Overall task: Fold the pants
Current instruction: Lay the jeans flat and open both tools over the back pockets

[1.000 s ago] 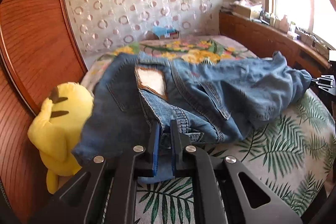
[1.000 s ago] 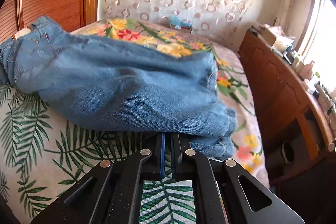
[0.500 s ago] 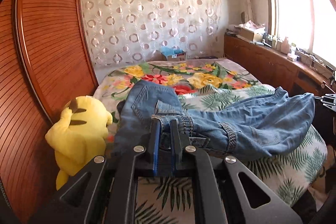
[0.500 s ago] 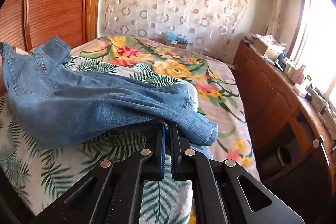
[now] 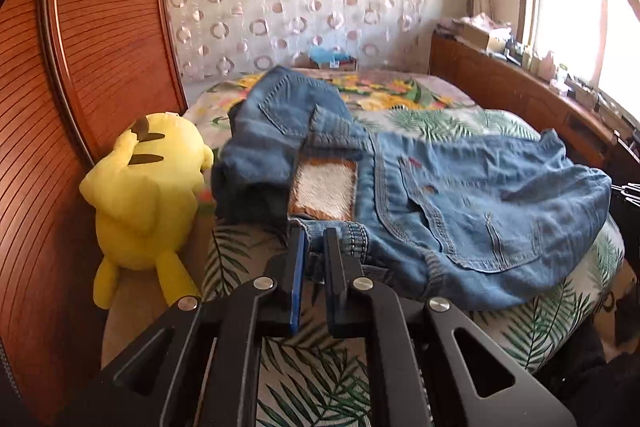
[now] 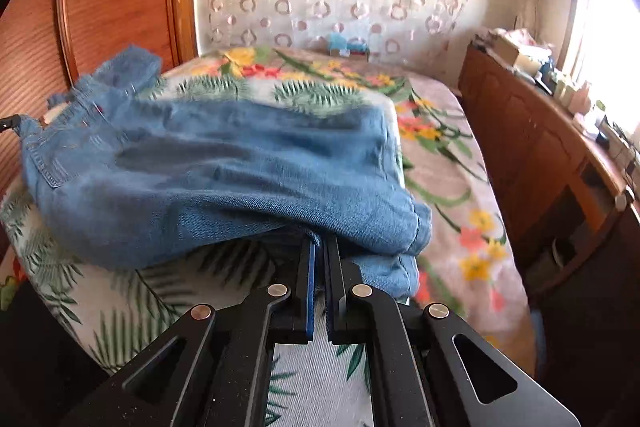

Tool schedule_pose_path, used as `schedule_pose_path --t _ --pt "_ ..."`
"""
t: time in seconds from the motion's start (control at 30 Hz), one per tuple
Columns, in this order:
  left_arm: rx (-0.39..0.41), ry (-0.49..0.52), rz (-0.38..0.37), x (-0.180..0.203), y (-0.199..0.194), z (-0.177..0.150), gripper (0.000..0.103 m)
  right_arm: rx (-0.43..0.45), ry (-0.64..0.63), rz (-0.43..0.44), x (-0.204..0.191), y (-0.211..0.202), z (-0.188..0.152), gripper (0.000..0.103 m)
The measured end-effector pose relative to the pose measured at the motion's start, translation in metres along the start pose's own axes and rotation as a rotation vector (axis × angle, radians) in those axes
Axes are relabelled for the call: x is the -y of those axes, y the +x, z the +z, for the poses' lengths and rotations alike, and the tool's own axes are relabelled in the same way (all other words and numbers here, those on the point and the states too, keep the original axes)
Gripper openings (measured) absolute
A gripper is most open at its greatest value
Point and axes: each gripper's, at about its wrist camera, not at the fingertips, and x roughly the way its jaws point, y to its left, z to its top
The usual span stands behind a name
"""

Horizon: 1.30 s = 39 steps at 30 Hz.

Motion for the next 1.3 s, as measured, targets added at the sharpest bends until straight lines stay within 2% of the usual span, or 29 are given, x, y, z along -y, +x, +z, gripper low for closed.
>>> schedule_pose_path --t 0.3,0.47,0.5,0.67,0.73,0.83,1.0,1.13,1.3 --pt "0.004 0.063 0.029 0.019 -0.015 0.003 0.010 0.006 0.061 0.035 0.008 0.004 0.005 0.003" --pt "0.027 0.080 0.005 0.032 -0.023 0.007 0.035 0.013 0.065 0.028 0.006 -0.010 0.001 0.003" --pt "0.033 0.078 -0.004 0.034 -0.024 0.008 0.043 0.020 0.068 0.026 0.004 -0.011 0.001 0.003" --pt "0.045 0.083 -0.049 0.050 -0.021 0.015 0.051 0.053 0.089 0.017 0.006 -0.024 -0.001 0.003" --pt "0.052 0.081 -0.073 0.057 -0.019 0.017 0.066 0.061 0.090 0.013 0.006 -0.026 -0.001 0.003" --pt "0.062 0.077 -0.107 0.068 -0.014 0.021 0.079 0.069 0.091 0.011 0.004 -0.025 0.001 0.003" --pt "0.060 0.090 -0.142 0.089 0.000 0.025 0.080 0.097 0.091 0.006 0.004 -0.017 0.009 0.004" --pt "0.054 0.099 -0.161 0.102 0.014 0.025 0.080 0.113 0.108 -0.009 0.011 0.002 0.023 0.032" --pt "0.038 0.108 -0.198 0.120 0.032 0.024 0.080 0.093 0.113 -0.007 0.022 0.038 0.050 0.036"
